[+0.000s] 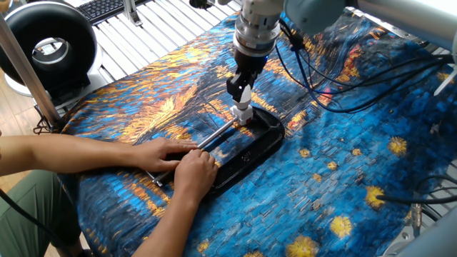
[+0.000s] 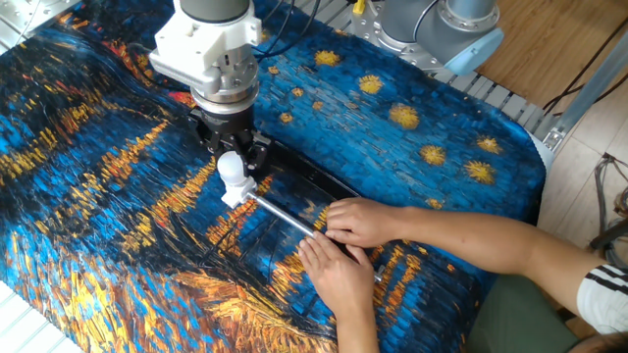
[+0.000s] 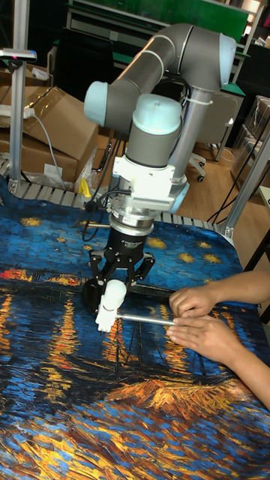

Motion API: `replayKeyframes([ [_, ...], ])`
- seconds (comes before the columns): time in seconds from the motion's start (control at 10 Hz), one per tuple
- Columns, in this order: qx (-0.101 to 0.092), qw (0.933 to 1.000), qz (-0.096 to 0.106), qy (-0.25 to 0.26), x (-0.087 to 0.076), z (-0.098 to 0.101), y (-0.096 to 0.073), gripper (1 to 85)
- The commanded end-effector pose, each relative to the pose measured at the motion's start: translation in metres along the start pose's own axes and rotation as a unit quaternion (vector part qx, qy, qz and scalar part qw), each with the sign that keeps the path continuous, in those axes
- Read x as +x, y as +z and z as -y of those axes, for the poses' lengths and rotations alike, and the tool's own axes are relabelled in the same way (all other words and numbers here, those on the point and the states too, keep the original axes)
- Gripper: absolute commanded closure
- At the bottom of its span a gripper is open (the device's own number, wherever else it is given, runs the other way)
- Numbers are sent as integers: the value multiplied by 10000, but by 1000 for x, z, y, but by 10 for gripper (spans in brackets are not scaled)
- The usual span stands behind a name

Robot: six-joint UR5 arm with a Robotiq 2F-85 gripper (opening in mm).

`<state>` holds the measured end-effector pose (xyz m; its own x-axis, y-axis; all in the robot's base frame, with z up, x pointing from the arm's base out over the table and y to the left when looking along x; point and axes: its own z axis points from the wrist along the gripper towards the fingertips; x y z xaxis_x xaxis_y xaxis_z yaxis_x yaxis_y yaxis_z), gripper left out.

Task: Take out the light bulb by rotating it

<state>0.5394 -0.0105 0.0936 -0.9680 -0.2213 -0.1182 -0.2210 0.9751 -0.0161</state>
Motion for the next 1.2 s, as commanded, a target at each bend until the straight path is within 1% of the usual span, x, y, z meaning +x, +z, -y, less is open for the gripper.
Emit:
replayKeyframes([
  [0.0, 71, 9998, 51, -183, -1, 1, -3, 847],
  [0.2, 196, 9985, 123, -489, -3, 8, -4, 847],
  [0.4, 264, 9968, 225, -726, -7, 12, -3, 847],
  [0.5, 237, 9967, 241, -737, -7, 11, -3, 847],
  [0.6, 115, 9974, 263, -657, -7, 6, 0, 847],
  [0.7, 66, 9976, 286, -634, -7, 5, 2, 847],
  [0.9, 92, 9973, 318, -652, -8, 8, 5, 847],
  [1.1, 96, 9974, 308, -645, -7, 9, 5, 847],
])
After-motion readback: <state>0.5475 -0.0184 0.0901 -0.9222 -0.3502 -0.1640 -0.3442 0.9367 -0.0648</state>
